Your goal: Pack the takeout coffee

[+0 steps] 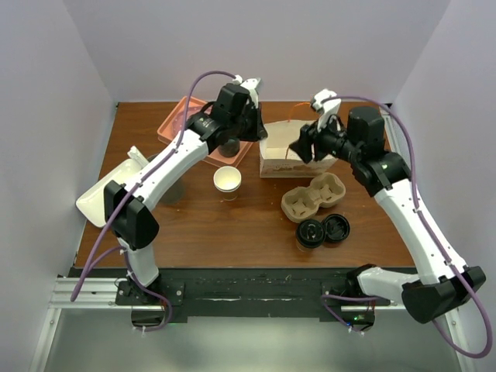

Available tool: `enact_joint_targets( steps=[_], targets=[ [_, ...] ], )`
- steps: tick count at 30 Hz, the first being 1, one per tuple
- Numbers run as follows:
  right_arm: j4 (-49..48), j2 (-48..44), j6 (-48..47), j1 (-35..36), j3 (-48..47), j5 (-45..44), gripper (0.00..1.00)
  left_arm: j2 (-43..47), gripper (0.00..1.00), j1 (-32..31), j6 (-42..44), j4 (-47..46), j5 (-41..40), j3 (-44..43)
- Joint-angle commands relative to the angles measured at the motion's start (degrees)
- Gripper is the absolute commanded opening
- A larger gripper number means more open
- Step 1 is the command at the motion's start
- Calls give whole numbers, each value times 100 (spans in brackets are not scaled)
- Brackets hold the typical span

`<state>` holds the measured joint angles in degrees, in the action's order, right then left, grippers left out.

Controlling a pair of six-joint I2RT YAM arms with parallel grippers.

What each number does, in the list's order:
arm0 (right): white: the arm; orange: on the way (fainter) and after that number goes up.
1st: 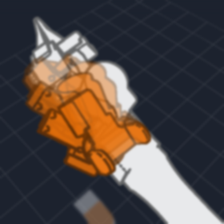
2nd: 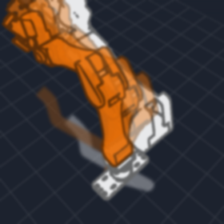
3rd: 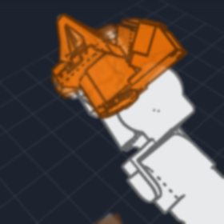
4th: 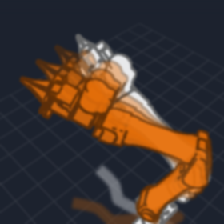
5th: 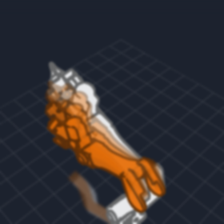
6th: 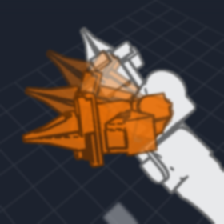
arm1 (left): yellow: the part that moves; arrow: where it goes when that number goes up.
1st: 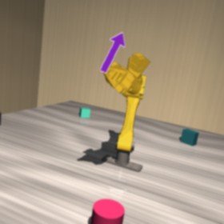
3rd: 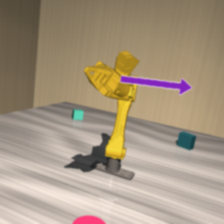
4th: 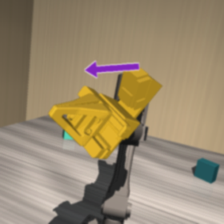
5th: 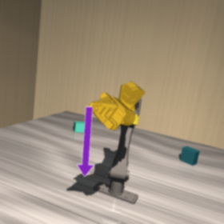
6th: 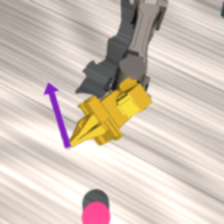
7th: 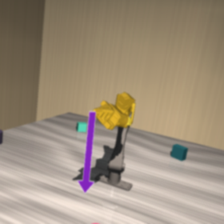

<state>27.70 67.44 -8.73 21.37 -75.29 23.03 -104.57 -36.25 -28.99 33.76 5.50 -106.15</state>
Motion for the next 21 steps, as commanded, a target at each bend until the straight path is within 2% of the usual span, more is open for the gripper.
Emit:
enact_joint_targets(
  steps=[1, 2, 5, 6, 9, 12, 17, 21],
  targets=[
    [59, 129, 1811, 8, -1048, -1851, 53, 86, 0, -119, 245, -142, -154, 6],
    [147, 120, 2223, -1, -1119, -2733, 52, 95, 0, -128, 262, -141, -172, 6],
    [507, 59, 2551, -1, -1059, -3742, 52, 139, 0, -181, 333, -159, -216, 59],
    [795, 120, 2534, -1, -989, -4292, 52, 148, 0, -172, 324, -150, -224, 59],
    [1498, 313, 2552, -1, -1049, -5173, 54, 148, 0, -189, 315, -141, -216, 50],
    [1773, 489, 2455, -88, -1067, -5194, 56, 227, 0, -216, 315, -106, -347, 120],
    [1747, 595, 2464, -440, -856, -4624, 57, 464, 0, -242, 333, -343, -436, 498],
    [1170, 621, 2306, -554, -471, -4255, 53, 543, 0, -251, 342, -440, -400, 639]
  ],
)
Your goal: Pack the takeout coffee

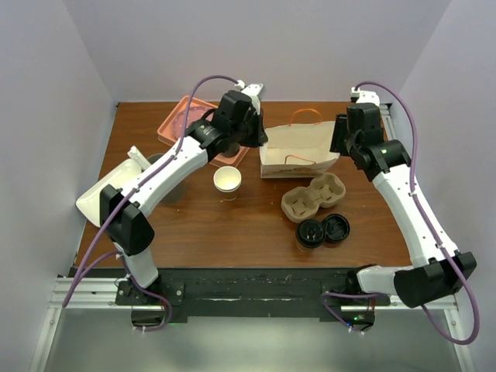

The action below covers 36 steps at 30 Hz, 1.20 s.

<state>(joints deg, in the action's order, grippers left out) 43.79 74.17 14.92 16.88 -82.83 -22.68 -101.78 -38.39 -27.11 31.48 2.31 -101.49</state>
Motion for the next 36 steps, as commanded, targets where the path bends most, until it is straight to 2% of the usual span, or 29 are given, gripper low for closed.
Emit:
enact_joint_targets(
  steps=[1, 4, 6, 7, 9, 10, 14, 22, 26, 32, 36],
  targets=[
    [-537, -52, -77, -220, 328, 403, 52, 281, 0, -37, 162, -239, -90, 200],
    [-767, 79, -147, -378, 311, 747, 46, 299, 0, -46, 180, -248, -116, 200],
    [-741, 255, -217, -405, 171, 730, 37, 325, 0, -37, 180, -248, -116, 183],
    [-740, 308, -357, -397, 127, 747, 24, 334, 0, -37, 171, -248, -160, 165],
    [-810, 309, -524, -405, 13, 965, 11, 334, 0, -37, 171, -213, -186, 60],
    [-845, 291, -690, -397, -23, 1063, 1, 317, 0, -46, 128, -161, -213, -19],
    [-679, 247, -850, -370, -602, 1431, 0, 325, 0, -37, -39, 200, -397, -520],
    [-1144, -788, -850, -107, -164, 2723, 0, 1422, 0, -46, -242, -430, -257, 234],
    [-1846, -1657, -1139, -80, 782, 3874, 0, 2301, 0, -142, -49, -977, -257, 1111],
    [-2330, -2758, -1457, -54, 1944, 4665, 0, 3558, 0, -554, 145, -1601, -116, 2456],
    [-1998, -3084, -1738, 148, 2086, 4948, 0, 4103, 0, -959, 136, -1777, -213, 2950]
  ],
)
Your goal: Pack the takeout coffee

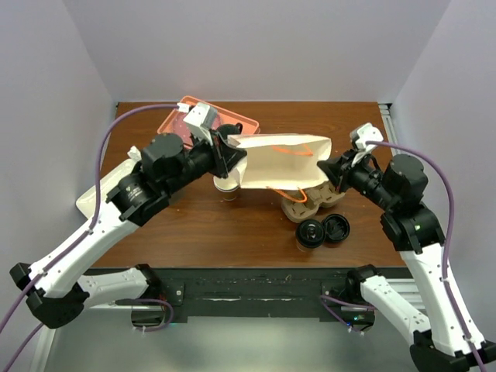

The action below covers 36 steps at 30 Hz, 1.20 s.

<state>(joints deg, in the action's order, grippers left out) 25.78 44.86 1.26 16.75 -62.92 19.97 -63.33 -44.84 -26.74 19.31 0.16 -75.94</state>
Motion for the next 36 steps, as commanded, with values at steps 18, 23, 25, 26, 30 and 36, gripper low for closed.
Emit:
enact_joint_targets(
  steps=[18, 23, 25, 26, 30, 36],
  targets=[
    [1027, -162, 814, 214, -1047, 579, 49, 770, 0, -464, -990, 2365, -349, -104],
    [437, -153, 1438, 206, -1064, 202, 50, 603, 0, -464, -1140, 3157, -552, -123],
    [489, -57, 1702, 206, -1222, -307, 50, 533, 0, -456, -1272, 3341, -526, -96],
    [620, -4, 1772, 214, -1293, -501, 51, 515, 0, -456, -1324, 3386, -526, -105],
    [1025, 347, 1913, 206, -1548, -1117, 51, 602, 0, -456, -1465, 3623, -675, -228],
    [1245, 523, 2045, 214, -1443, -881, 51, 857, 0, -447, -1632, 3554, -597, 280]
  ],
)
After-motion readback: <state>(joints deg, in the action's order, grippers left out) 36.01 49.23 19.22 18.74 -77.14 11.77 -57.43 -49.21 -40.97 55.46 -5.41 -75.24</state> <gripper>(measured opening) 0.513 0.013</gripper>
